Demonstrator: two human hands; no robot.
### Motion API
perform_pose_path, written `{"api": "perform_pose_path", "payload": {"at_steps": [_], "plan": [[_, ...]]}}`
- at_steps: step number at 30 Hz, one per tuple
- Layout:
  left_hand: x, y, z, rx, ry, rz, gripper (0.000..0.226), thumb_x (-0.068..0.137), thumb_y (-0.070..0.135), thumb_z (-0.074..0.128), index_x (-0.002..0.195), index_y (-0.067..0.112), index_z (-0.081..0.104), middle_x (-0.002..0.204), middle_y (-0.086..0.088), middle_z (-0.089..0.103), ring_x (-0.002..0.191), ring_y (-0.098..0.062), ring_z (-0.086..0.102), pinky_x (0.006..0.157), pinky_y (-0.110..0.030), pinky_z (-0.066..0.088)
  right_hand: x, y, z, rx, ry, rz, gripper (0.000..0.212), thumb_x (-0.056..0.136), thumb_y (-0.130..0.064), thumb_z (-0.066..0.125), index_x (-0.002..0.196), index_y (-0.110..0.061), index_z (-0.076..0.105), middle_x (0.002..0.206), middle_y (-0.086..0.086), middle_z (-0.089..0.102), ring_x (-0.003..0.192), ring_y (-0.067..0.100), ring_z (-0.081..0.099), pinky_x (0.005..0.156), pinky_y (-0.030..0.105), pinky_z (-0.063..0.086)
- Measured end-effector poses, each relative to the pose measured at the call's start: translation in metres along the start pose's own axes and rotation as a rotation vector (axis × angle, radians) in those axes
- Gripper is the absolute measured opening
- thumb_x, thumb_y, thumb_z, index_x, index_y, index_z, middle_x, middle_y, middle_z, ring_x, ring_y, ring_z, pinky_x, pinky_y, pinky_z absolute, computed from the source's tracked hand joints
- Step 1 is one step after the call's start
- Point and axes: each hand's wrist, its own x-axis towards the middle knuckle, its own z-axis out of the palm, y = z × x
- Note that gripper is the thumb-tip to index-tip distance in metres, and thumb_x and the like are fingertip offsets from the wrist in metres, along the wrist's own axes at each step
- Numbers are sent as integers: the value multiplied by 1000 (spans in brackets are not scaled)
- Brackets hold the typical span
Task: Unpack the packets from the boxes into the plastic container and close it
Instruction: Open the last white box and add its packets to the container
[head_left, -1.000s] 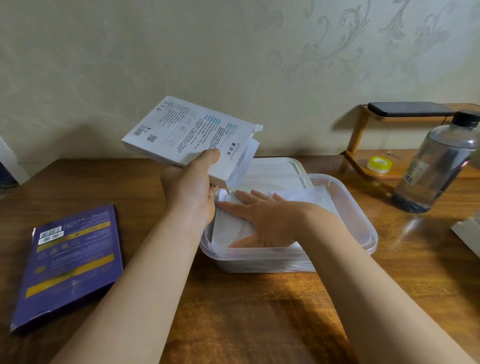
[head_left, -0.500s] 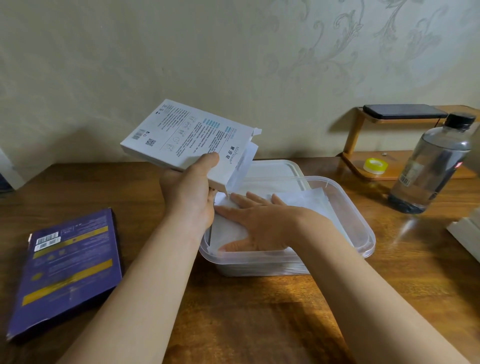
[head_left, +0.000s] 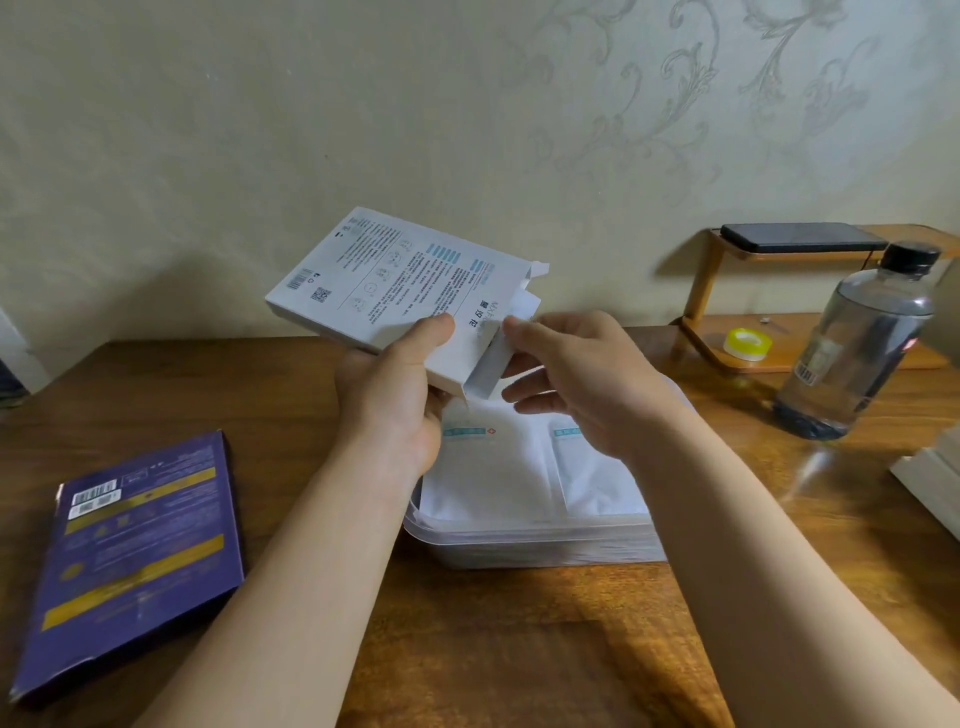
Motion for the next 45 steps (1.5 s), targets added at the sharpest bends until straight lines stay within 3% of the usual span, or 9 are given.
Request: {"api": "perform_pose_path", "payload": {"at_steps": [5, 13, 17, 20, 25, 29, 31, 39, 45], "plan": [[2, 5, -3, -32, 64, -12, 30, 85, -4, 73, 104, 21, 73, 97, 1, 81, 76, -14, 77, 65, -31, 60, 1, -6, -6, 157, 84, -29, 21, 91, -10, 59, 72, -5, 66, 62, 11, 59, 52, 24, 55, 55, 33, 46], [7, 8, -4, -93, 67, -59, 32, 83, -5, 75, 108, 13, 73, 106, -9, 79, 95, -28, 77, 93, -56, 58, 4, -3, -35, 259, -50, -90, 34, 87, 1, 39, 108, 4, 65, 96, 23, 69, 75, 35, 58, 68, 44, 46], [8, 5, -5, -116, 66, -102, 29, 83, -6, 74, 103, 14, 72, 104, -9, 79, 92, -25, 78, 87, -48, 62, 9, 12, -43, 200, -68, -317, 71, 88, 18, 49, 135, -35, 53, 113, 19, 71, 94, 46, 66, 74, 51, 55], [10, 2, -6, -129, 65, -138, 27, 81, -5, 75, 102, 13, 73, 108, -10, 78, 103, -28, 75, 94, -45, 58, 8, 13, -39, -70, -7, -488, 55, 86, 14, 62, 110, -35, 72, 117, 6, 70, 99, 37, 69, 75, 57, 59], [15, 3, -7, -134, 47, -151, 26, 81, -2, 75, 102, 14, 74, 111, -10, 78, 115, -29, 70, 103, -46, 52, -2, -3, -49, -51, 80, -562, 34, 80, 12, 73, 81, -23, 76, 122, 8, 60, 108, 2, 62, 71, 22, 56], [14, 6, -7, -135, 43, -169, 30, 85, -2, 71, 110, 14, 72, 105, -9, 79, 96, -24, 77, 76, -37, 64, -1, -5, -71, 172, 53, -594, 27, 76, -1, 77, 76, -28, 79, 114, 8, 67, 118, 17, 62, 93, 40, 52], [11, 7, -5, -139, 72, -159, 29, 85, -6, 70, 109, 11, 70, 103, -10, 78, 94, -26, 76, 80, -40, 64, -2, -6, -79, 287, 44, -608, 11, 74, -13, 82, 79, -23, 77, 101, 10, 71, 108, 30, 63, 98, 49, 47], [-2, 2, 1, 2, 111, -56, 34, 83, -6, 75, 109, 16, 72, 98, -1, 80, 79, -15, 77, 68, -31, 64, -6, -3, -89, 331, 86, -316, 13, 82, 1, 68, 85, -11, 65, 75, 9, 67, 66, 22, 66, 60, 33, 57], [-7, -1, 2, 40, 82, -14, 30, 86, -7, 72, 99, 21, 71, 99, 4, 80, 78, -9, 77, 55, -22, 56, -2, 9, -85, -103, 80, -46, 21, 86, 6, 69, 95, -12, 68, 95, 22, 69, 85, 37, 70, 81, 51, 60]]}}
